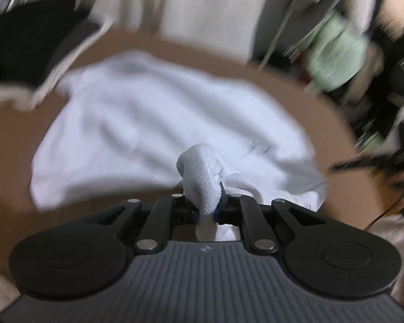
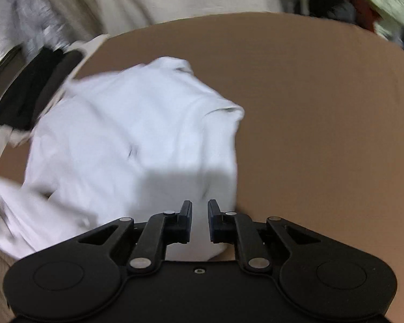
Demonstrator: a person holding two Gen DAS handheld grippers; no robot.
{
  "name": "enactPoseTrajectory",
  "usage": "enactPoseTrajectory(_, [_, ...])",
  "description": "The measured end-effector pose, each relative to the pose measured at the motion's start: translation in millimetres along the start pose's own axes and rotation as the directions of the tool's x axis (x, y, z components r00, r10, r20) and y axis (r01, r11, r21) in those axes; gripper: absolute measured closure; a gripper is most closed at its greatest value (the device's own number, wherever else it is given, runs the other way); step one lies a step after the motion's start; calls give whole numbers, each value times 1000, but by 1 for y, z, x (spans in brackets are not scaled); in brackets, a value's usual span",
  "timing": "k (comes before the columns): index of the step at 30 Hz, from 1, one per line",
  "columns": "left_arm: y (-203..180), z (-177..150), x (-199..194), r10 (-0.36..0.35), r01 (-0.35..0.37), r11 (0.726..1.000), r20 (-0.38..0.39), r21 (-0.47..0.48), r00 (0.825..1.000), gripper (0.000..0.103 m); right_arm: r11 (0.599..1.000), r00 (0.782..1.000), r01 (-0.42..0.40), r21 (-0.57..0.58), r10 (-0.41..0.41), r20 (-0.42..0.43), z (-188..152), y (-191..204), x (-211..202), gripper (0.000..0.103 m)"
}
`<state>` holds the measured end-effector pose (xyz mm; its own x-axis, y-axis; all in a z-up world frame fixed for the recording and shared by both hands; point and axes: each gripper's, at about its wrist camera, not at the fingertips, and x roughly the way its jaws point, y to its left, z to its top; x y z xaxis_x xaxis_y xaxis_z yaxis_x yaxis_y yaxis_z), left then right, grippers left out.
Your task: Fold clothes
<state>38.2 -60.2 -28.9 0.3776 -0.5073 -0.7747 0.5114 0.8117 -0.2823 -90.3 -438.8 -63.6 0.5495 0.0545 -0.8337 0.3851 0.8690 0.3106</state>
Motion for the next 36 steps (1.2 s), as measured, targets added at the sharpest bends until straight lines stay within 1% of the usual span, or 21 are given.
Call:
enactPoseTrajectory(1, [2, -1, 12, 31, -31, 1000, -43, -4, 999, 91, 999, 1000, 12, 32, -13, 12, 4, -6, -2, 80])
enactPoseTrajectory(3, [3, -1, 19, 71, -70, 997, -49, 23, 996, 90, 996, 997, -7, 92, 0, 75, 14, -20, -14, 72])
enactPoseTrajectory(5, [3, 1, 25, 109, -107, 993, -43, 53, 993, 86, 988, 988, -72, 138, 52, 145, 26, -31, -25, 51])
enactPoseTrajectory(7, [0, 8, 16, 54, -55, 996, 27, 65, 998, 84, 973, 976, -143, 179, 108, 190, 38, -39, -26, 42])
enactPoseTrajectory(8, [-2, 14, 8, 8, -14, 997, 84, 69, 996, 78, 965, 972, -167, 200, 127, 200, 44, -43, -22, 42])
enactPoseTrajectory(9, [-3, 20, -1, -42, 31, 997, 147, 76, 988, 68, 957, 968, -188, 222, 143, 205, 48, -47, -17, 42])
enactPoseTrajectory(11, [-5, 31, -12, -83, 64, 994, 244, 86, 966, 53, 937, 966, -215, 275, 163, 200, 58, -55, 0, 40])
enactPoseTrajectory(12, [-6, 37, -17, -100, 76, 993, 289, 91, 952, 49, 925, 965, -229, 303, 174, 196, 63, -58, 12, 40])
enactPoseTrajectory(13, [-5, 45, -13, -99, 77, 993, 302, 86, 948, 48, 914, 964, -241, 325, 187, 190, 67, -60, 25, 40])
enactPoseTrajectory(16, [-2, 70, 9, -82, 66, 996, 307, 61, 948, 48, 906, 966, -249, 341, 210, 148, 80, -64, 62, 40])
enactPoseTrajectory(20, [1, 113, 75, -38, 30, 999, 213, 42, 976, 48, 936, 977, -208, 286, 182, 114, 94, -61, 109, 39])
enactPoseTrajectory(21, [-2, 123, 94, -21, 10, 998, 184, 58, 983, 48, 931, 965, -246, 268, 211, 155, 93, -61, 118, 39])
enactPoseTrajectory(23, [-10, 144, 127, 33, -45, 996, 140, 83, 990, 48, 883, 919, -383, 271, 336, 207, 87, -63, 138, 38])
enactPoseTrajectory(24, [-14, 155, 140, 47, -59, 994, 128, 87, 991, 48, 866, 901, -429, 258, 388, 196, 86, -57, 145, 40])
enactPoseTrajectory(25, [-18, 164, 152, 57, -68, 994, 119, 88, 991, 48, 877, 896, -440, 194, 413, 165, 86, -42, 145, 56])
enactPoseTrajectory(26, [-24, 173, 161, 66, -79, 991, 118, 106, 991, 48, 883, 890, -451, 128, 435, 133, 86, -27, 145, 78])
enactPoseTrajectory(27, [-31, 182, 169, 75, -91, 988, 120, 129, 990, 48, 884, 885, -462, 63, 456, 99, 86, -12, 145, 82])
enactPoseTrajectory(29, [-51, 194, 181, 65, -90, 975, 128, 201, 990, 48, 867, 868, -489, -98, 495, 42, 76, 23, 132, 83])
enactPoseTrajectory(31, [-71, 203, 191, 39, -72, 960, 124, 271, 991, 43, 822, 851, -513, -248, 525, -19, 63, 56, 117, 83])
enactPoseTrajectory(33, [-92, 208, 205, -14, -16, 945, 92, 325, 996, 34, 787, 839, -537, -305, 536, -95, 48, 76, 112, 83])
enactPoseTrajectory(36, [-122, 208, 223, -44, 14, 902, 60, 431, 997, 29, 770, 839, -545, -332, 504, -207, 31, 95, 120, 83])
